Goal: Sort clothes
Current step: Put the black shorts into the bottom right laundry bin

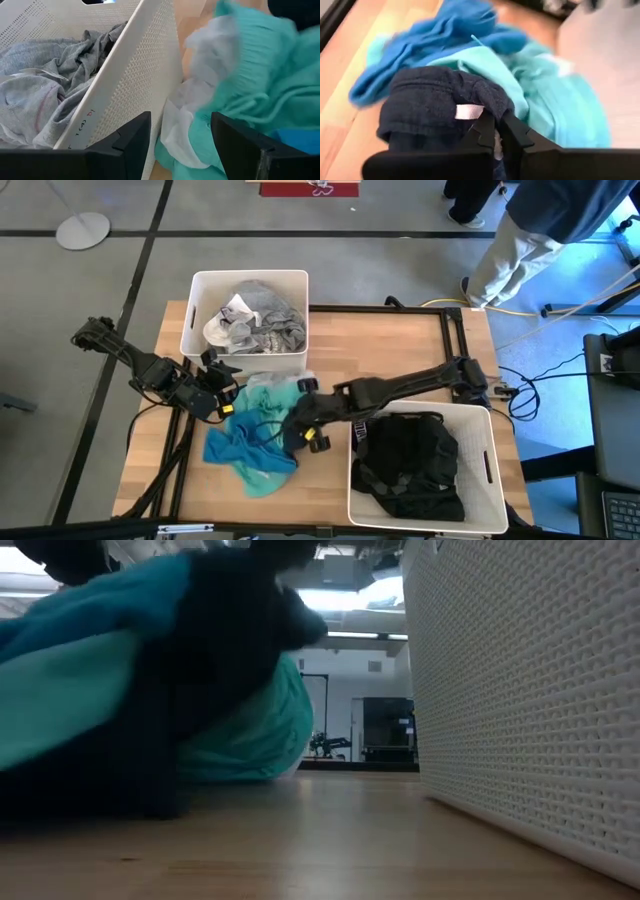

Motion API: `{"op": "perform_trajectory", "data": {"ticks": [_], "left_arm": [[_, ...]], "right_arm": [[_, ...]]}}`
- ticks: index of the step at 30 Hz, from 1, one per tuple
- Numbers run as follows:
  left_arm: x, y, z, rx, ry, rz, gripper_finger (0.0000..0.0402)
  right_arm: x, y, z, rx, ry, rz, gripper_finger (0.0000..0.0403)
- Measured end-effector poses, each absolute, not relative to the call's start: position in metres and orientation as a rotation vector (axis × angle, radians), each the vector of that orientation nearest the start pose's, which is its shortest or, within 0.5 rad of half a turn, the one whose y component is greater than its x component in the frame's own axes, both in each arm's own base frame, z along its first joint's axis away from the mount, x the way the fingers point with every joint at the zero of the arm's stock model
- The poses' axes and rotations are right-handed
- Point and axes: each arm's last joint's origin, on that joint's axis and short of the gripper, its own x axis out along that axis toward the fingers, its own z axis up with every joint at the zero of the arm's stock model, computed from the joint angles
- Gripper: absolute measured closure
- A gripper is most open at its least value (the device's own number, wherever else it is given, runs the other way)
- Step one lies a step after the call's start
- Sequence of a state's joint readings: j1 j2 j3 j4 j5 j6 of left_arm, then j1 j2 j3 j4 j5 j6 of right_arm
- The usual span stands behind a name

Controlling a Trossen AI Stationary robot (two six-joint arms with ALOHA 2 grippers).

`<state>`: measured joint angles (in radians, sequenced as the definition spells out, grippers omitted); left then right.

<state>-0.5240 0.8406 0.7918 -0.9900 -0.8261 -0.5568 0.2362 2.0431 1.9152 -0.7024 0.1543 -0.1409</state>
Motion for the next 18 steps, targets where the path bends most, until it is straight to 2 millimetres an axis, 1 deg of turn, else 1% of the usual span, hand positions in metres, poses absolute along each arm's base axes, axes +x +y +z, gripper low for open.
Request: {"op": "perform_trajectory", "data": {"ticks": [6, 11, 18], "left_arm": [[0.128, -0.05, 0.273, 0.129, 0.695, 0.479, 0.0205], [0.128, -0.049, 0.273, 0.129, 0.694, 0.479, 0.0205], [0.128, -0.05, 0.273, 0.127, 0.693, 0.478, 0.0205]], "right_arm": [[0.43, 0.092, 0.336, -0.314, 0.683, 0.052, 0.0389], [0.418, 0.087, 0.363, -0.335, 0.601, -0.027, 0.039], [0.395, 0.08, 0.397, -0.357, 0.52, -0.138, 0.0386]]}}
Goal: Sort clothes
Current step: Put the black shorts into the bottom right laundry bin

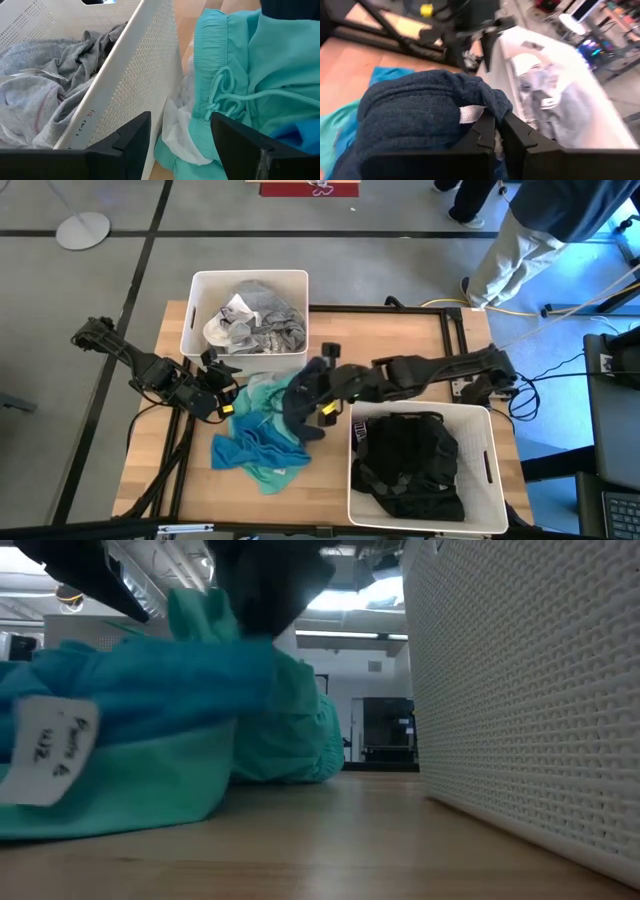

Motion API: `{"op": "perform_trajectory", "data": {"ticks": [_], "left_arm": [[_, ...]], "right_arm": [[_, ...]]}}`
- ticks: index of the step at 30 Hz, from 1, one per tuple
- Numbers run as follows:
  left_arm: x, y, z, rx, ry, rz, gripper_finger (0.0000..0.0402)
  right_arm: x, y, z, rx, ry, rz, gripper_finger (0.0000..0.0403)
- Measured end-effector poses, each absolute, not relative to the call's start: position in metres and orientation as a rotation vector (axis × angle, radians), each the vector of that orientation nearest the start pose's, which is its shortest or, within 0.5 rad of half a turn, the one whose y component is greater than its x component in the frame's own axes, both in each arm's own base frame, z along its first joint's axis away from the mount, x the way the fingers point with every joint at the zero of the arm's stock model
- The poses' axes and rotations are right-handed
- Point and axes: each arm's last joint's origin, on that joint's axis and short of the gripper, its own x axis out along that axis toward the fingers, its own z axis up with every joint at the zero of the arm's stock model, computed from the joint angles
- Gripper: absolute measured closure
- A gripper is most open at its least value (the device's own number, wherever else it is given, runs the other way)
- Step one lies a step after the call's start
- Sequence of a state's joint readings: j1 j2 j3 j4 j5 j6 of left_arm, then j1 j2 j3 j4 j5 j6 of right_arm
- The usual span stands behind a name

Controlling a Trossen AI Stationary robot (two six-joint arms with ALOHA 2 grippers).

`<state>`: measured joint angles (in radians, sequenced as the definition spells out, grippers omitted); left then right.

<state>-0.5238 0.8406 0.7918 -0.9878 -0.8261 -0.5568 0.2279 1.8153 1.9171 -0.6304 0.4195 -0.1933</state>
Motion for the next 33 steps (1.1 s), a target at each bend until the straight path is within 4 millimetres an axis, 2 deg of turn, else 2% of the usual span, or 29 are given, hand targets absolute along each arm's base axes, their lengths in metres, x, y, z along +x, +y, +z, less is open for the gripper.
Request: {"op": "perform_trajectory", "data": {"ticks": [5, 9, 13, 17, 21, 25, 29, 33], "left_arm": [[0.128, -0.05, 0.273, 0.127, 0.693, 0.479, 0.0205], [0.128, -0.05, 0.273, 0.128, 0.693, 0.479, 0.0205], [0.128, -0.05, 0.273, 0.127, 0.692, 0.479, 0.0205], [0.129, -0.05, 0.273, 0.126, 0.692, 0.479, 0.0205], [0.129, -0.05, 0.273, 0.126, 0.691, 0.479, 0.0205], [0.129, -0.05, 0.273, 0.123, 0.69, 0.48, 0.0205], [0.129, -0.05, 0.273, 0.123, 0.69, 0.479, 0.0205], [0.129, -0.05, 0.273, 0.122, 0.69, 0.479, 0.0205]], "right_arm": [[0.369, 0.073, 0.429, -0.336, 0.438, -0.173, 0.0385], [0.338, 0.072, 0.456, -0.309, 0.385, -0.186, 0.0384], [0.296, 0.073, 0.481, -0.278, 0.345, -0.23, 0.0384], [0.254, 0.075, 0.497, -0.213, 0.331, -0.248, 0.0384], [0.219, 0.08, 0.508, -0.13, 0.306, -0.244, 0.0384], [0.194, 0.087, 0.514, -0.025, 0.278, -0.188, 0.0384], [0.179, 0.1, 0.514, 0.077, 0.291, -0.118, 0.0384], [0.169, 0.111, 0.505, 0.167, 0.37, -0.082, 0.0384]]}}
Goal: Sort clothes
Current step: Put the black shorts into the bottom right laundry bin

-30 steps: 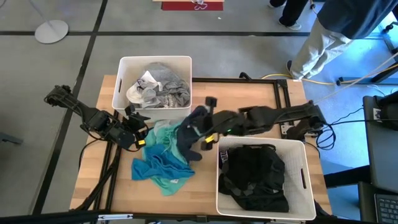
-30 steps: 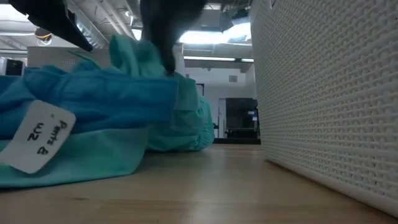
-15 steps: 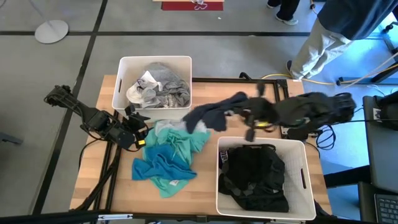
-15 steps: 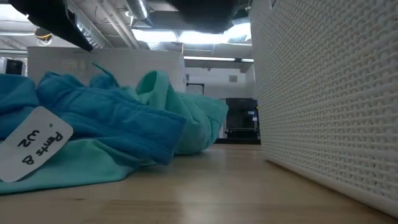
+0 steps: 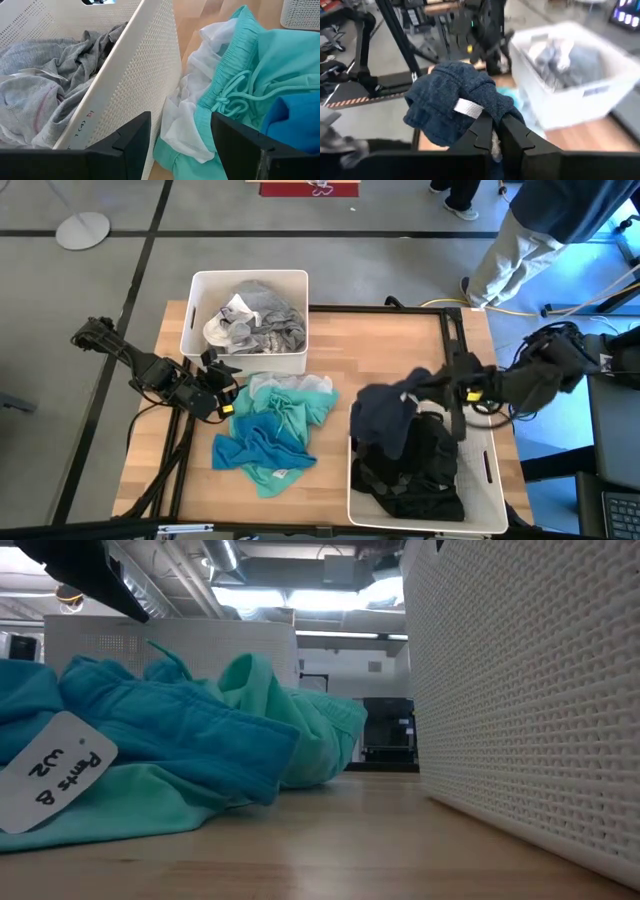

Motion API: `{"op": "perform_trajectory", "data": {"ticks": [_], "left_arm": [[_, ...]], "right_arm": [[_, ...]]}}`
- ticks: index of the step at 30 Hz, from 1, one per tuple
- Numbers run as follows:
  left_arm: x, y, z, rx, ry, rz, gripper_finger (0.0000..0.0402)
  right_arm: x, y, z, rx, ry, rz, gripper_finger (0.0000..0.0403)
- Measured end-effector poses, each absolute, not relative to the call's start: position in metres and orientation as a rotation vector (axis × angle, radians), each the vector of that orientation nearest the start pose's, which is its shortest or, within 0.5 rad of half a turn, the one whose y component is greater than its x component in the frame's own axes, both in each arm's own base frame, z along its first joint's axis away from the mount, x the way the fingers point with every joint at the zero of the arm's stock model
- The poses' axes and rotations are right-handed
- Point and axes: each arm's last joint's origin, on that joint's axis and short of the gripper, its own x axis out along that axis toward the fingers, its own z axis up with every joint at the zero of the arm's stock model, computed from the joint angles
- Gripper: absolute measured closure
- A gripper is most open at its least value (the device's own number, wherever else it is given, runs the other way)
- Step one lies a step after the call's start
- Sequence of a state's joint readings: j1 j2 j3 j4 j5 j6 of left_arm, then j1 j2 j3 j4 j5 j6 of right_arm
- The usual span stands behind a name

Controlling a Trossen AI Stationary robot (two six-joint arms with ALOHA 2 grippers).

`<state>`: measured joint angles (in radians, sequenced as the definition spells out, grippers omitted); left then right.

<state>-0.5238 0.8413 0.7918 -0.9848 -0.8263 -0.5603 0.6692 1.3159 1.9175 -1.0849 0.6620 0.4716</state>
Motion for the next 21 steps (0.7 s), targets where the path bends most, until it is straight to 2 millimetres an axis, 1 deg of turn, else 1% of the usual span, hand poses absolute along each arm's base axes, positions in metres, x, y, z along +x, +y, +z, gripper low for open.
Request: {"op": "perform_trajectory", "data": {"ticks": [4, 10, 16, 21], "left_arm": [[0.129, -0.05, 0.273, 0.117, 0.689, 0.481, 0.0205], [0.129, -0.05, 0.273, 0.115, 0.688, 0.482, 0.0205], [0.129, -0.05, 0.273, 0.115, 0.688, 0.482, 0.0205], [0.129, -0.05, 0.273, 0.114, 0.687, 0.482, 0.0205]], "right_arm": [[0.164, 0.122, 0.487, 0.233, 0.464, -0.13, 0.0384], [0.163, 0.137, 0.451, 0.29, 0.585, -0.221, 0.0384], [0.17, 0.15, 0.404, 0.331, 0.668, -0.324, 0.0384], [0.175, 0.157, 0.355, 0.382, 0.765, -0.394, 0.0384]]}}
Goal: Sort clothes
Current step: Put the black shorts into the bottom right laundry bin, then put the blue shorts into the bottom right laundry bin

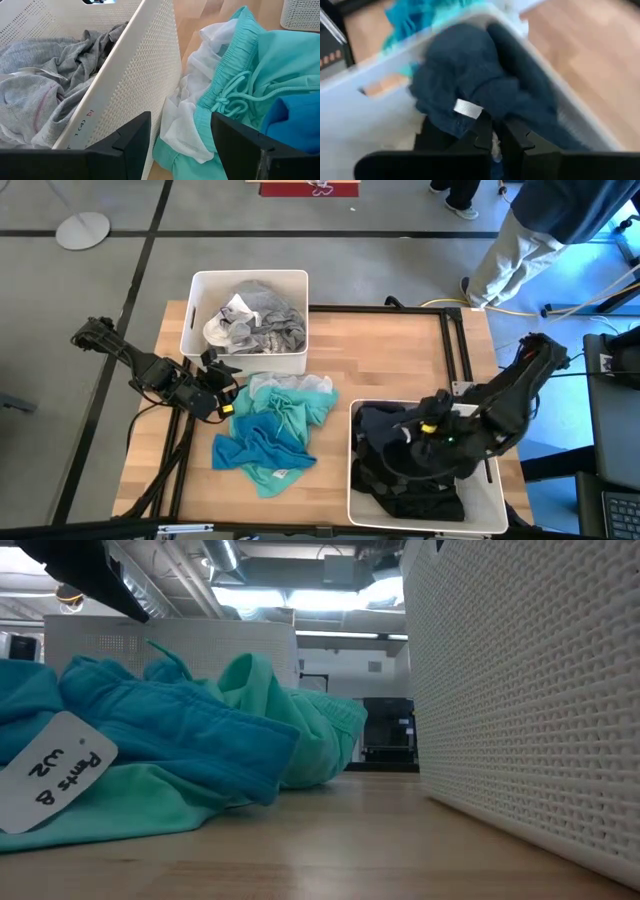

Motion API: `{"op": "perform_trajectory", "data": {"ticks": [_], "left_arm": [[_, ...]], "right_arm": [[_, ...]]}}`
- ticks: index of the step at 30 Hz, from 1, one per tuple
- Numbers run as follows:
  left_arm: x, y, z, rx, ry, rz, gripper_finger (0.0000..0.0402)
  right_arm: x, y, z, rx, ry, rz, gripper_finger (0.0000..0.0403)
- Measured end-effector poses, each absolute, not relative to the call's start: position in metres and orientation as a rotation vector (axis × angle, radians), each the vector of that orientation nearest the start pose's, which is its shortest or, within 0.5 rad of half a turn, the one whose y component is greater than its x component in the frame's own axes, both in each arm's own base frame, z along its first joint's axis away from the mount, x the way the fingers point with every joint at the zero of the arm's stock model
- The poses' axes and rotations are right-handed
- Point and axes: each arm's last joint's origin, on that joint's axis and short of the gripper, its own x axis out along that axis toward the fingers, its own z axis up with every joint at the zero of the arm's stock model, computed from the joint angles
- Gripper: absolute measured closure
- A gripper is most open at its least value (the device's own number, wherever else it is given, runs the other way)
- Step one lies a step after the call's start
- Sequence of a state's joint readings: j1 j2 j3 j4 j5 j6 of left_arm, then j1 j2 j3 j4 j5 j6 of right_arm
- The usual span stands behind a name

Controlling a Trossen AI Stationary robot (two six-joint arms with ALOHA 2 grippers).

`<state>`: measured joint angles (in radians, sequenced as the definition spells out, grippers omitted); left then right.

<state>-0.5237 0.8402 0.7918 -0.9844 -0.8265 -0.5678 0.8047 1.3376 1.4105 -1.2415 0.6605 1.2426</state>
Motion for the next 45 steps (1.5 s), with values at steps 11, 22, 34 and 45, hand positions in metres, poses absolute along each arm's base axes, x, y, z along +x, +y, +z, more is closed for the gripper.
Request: {"op": "perform_trajectory", "data": {"ticks": [11, 22, 34, 45], "left_arm": [[0.129, -0.05, 0.273, 0.112, 0.686, 0.483, 0.0205], [0.129, -0.05, 0.273, 0.114, 0.687, 0.481, 0.0205], [0.129, -0.05, 0.273, 0.113, 0.687, 0.482, 0.0205], [0.129, -0.05, 0.273, 0.132, 0.692, 0.475, 0.0205]], "right_arm": [[0.178, 0.154, 0.274, 0.504, 0.867, -0.545, 0.0353], [0.184, 0.134, 0.25, 0.656, 1.159, -0.562, 0.0203], [0.193, 0.106, 0.362, 0.766, 0.989, -0.427, 0.0186], [0.237, 0.103, 0.407, 0.106, 0.343, -0.507, 0.0187]]}}
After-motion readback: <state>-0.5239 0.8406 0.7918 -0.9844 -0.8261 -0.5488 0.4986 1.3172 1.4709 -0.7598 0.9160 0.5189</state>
